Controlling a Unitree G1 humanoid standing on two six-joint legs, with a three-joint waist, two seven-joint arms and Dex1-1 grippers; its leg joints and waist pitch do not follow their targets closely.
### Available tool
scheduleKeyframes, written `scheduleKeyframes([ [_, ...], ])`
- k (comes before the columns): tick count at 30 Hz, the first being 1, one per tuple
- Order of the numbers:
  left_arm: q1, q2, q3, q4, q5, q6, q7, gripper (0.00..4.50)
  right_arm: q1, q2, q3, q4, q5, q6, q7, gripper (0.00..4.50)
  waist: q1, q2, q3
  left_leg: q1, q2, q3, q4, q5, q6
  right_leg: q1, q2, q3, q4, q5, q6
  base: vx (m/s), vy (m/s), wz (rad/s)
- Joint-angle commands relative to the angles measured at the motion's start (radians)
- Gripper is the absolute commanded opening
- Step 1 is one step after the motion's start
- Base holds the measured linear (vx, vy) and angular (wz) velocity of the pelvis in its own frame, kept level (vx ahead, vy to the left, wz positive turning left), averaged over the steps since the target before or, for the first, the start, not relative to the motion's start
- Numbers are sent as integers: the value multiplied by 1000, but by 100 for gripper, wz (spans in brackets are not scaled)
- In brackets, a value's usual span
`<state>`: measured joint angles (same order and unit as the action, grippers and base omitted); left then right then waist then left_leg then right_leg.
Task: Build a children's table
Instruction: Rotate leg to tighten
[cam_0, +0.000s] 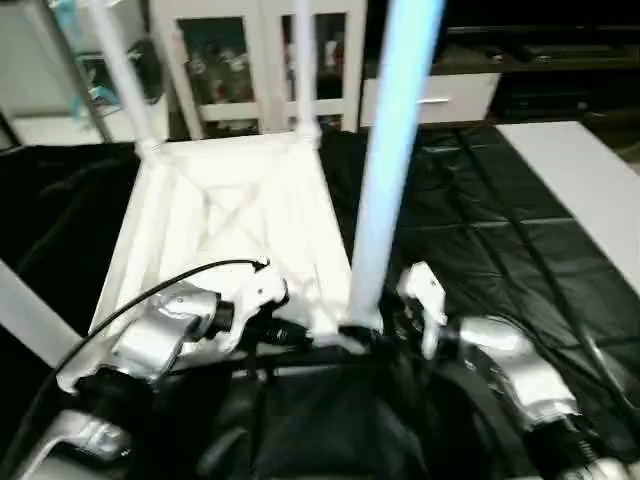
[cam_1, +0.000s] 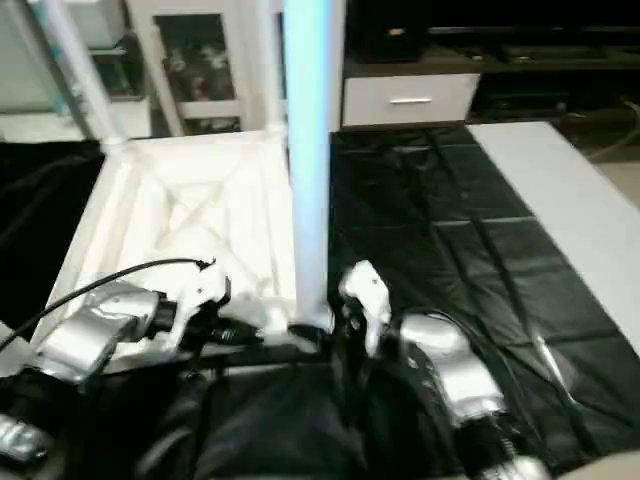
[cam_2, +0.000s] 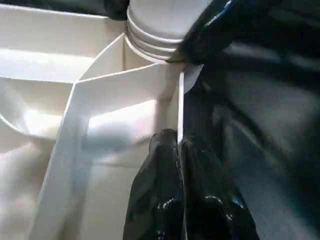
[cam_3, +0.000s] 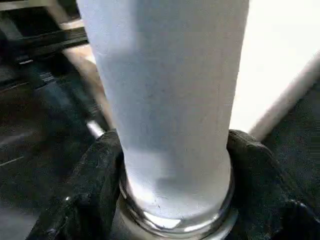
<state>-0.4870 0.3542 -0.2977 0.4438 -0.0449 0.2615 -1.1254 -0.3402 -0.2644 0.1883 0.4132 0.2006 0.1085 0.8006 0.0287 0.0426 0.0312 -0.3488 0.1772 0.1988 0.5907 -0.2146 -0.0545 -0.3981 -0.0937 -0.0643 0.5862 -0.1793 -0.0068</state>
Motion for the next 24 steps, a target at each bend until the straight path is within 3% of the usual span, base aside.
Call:
scheduleKeyframes([
  [1, -6, -72, -38, 35, 6, 30, 73, 0, -36, 31, -27, 69, -61, 23, -170, 270, -3, -6, -34, 4, 48, -33, -88, -317, -7, 36, -58, 39, -89, -452, -167, -53, 4, -3],
  [2, -40, -131, -12, 87, 28, 55, 206, 0, -58, 72, -34, 102, -88, 27, -280, 270, -3, -8, -35, 9, 47, -34, -87, -330, -9, 31, -58, 38, -94, -477, -156, -53, 4, -3],
  [3, -44, -139, -8, 94, 30, 60, 224, 0, -61, 77, -36, 106, -92, 28, -295, 270, -5, -8, -35, 10, 45, -33, -85, -327, -12, 30, -57, 39, -94, -479, -152, 0, 0, 0],
  [5, -93, -207, 31, 168, 48, 107, 397, 0, -96, 122, -59, 159, -118, 34, -446, 269, -5, -13, -36, 7, 43, -33, -85, -321, 0, 30, -57, 37, -98, -484, -141, 0, 0, 0],
  [6, -93, -207, 31, 168, 48, 107, 397, 0, -96, 122, -59, 159, -118, 34, -446, 269, -5, -13, -36, 7, 43, -33, -85, -321, 0, 30, -57, 37, -98, -484, -141, 0, 0, 0],
  [8, -142, -274, 68, 250, 73, 110, 578, 0, -140, 170, -89, 231, -149, 29, -616, 269, -3, -14, -40, 10, 39, -32, -83, -301, 6, 26, -54, 35, -101, -476, -138, 0, 0, 0],
  [10, -164, -307, 79, 292, 91, 87, 656, 0, -167, 190, -99, 272, -166, 15, -694, 269, 0, -15, -41, 4, 40, -32, -85, -281, 13, 30, -55, 35, -100, -445, -138, 0, 0, 0],
  [14, -169, -321, 71, 306, 119, 66, 674, 0, -204, 207, -132, 327, -159, -9, -726, 267, 7, -22, -48, -4, 41, -28, -80, -219, 53, 38, -57, 39, -85, -307, -170, 0, 0, 0],
  [19, -152, -290, 51, 283, 112, 45, 602, 0, -194, 212, -115, 303, -140, -51, -627, 267, 13, -21, -49, -7, 42, -26, -77, -185, 85, 40, -60, 39, -80, -276, -190, 0, 0, 0],
  [21, -147, -263, 35, 281, 111, 17, 544, 0, -184, 199, -105, 288, -137, -107, -572, 323, 12, -21, -48, -9, 42, -25, -77, -187, 89, 39, -60, 37, -83, -296, -185, 0, 0, 0],
  [22, -145, -258, 33, 279, 112, 14, 537, 0, -181, 195, -106, 283, -134, -113, -565, 337, 13, -21, -49, -8, 41, -24, -76, -185, 90, 39, -61, 38, -84, -299, -184, 0, 0, 0],
  [23, -142, -248, 29, 273, 113, 20, 517, 0, -178, 188, -113, 273, -121, -123, -543, 339, 13, -14, -49, -9, 43, -25, -77, -180, 90, 40, -61, 38, -81, -291, -188, 0, 0, 0],
  [24, -142, -248, 29, 273, 113, 20, 517, 0, -178, 188, -113, 273, -121, -123, -543, 346, 13, -16, -48, -9, 43, -24, -77, -181, 91, 40, -60, 37, -83, -289, -188, 0, 0, 0],
])
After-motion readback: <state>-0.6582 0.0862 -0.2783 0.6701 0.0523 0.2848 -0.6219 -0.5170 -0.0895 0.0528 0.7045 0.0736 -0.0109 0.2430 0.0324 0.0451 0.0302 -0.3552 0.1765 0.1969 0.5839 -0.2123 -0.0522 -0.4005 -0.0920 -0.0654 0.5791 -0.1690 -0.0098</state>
